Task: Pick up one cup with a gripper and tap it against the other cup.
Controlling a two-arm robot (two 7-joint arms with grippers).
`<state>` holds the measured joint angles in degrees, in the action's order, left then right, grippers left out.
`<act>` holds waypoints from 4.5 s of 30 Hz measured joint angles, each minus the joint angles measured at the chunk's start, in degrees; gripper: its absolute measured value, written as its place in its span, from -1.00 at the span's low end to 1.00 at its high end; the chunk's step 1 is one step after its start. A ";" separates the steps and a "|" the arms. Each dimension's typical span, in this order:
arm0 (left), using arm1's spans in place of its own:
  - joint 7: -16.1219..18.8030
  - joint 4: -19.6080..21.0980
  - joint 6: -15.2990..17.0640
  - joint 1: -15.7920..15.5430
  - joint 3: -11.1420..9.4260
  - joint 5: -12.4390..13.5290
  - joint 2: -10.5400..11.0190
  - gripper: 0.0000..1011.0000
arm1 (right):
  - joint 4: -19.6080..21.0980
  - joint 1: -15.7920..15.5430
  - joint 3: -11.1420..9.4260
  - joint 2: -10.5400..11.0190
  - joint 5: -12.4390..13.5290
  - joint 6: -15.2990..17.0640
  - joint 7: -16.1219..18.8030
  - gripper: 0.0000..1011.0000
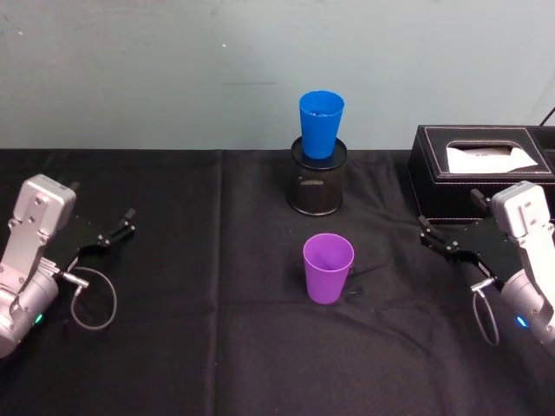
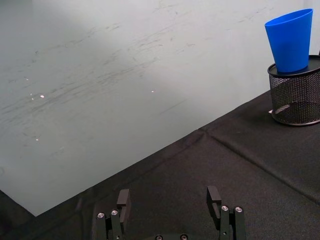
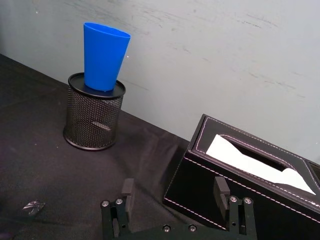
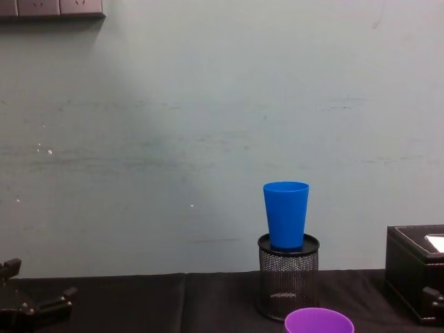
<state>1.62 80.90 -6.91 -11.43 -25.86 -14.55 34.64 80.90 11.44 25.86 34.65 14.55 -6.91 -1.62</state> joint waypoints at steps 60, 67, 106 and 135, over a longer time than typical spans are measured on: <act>0.00 0.00 0.00 0.00 0.00 0.00 0.00 0.98 | -4.33 -0.81 3.73 -7.66 8.13 -8.92 24.26 0.98; 0.00 0.00 0.00 0.00 0.00 0.00 0.00 0.98 | -8.09 2.00 3.56 -10.42 7.93 -8.74 25.89 0.98; 0.00 0.00 0.00 0.00 0.00 0.00 0.00 0.98 | 4.26 2.67 -0.51 -8.60 9.10 3.32 26.03 0.44; 0.00 0.00 0.00 0.00 0.00 0.00 0.00 0.98 | 10.36 5.40 -2.65 -8.61 9.34 12.28 26.00 0.44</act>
<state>1.62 80.90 -6.91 -11.43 -25.86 -14.55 34.65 91.26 16.83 23.21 26.04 23.89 5.37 24.38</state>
